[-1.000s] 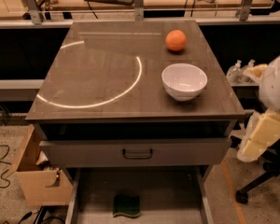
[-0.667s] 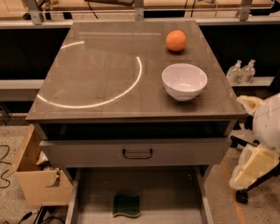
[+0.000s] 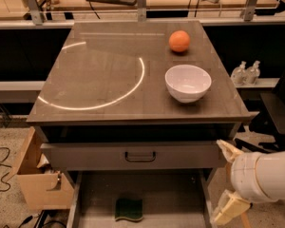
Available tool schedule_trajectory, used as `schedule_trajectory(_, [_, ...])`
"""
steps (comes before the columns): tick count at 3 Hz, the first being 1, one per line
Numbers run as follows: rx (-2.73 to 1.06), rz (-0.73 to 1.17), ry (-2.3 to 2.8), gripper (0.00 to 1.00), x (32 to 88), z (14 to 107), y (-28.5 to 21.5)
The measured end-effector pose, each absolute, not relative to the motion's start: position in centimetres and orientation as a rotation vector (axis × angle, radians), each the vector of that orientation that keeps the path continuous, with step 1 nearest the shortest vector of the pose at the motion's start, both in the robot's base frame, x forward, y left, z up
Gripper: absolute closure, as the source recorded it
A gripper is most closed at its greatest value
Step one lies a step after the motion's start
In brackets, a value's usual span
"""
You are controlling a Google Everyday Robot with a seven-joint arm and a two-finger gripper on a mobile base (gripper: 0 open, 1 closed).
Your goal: Pick sponge from middle drawer and place on counter
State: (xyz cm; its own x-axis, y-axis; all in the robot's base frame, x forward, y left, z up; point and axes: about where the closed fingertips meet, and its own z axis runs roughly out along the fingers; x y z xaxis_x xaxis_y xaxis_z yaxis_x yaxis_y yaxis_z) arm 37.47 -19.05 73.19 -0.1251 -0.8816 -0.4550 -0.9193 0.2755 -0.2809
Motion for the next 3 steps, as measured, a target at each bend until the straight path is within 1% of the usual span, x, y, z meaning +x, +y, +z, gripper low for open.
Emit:
schedule_trajectory(1, [-1.611,0.106,1.922,0.00,36.1,68.3,-18.1])
schedule_trajectory(2, [-1.611,0.106,1.922,0.00,36.1,68.3,-18.1])
schedule_trajectory(3, [-1.594,0.140,1.937,0.00,36.9,65.7,-17.5])
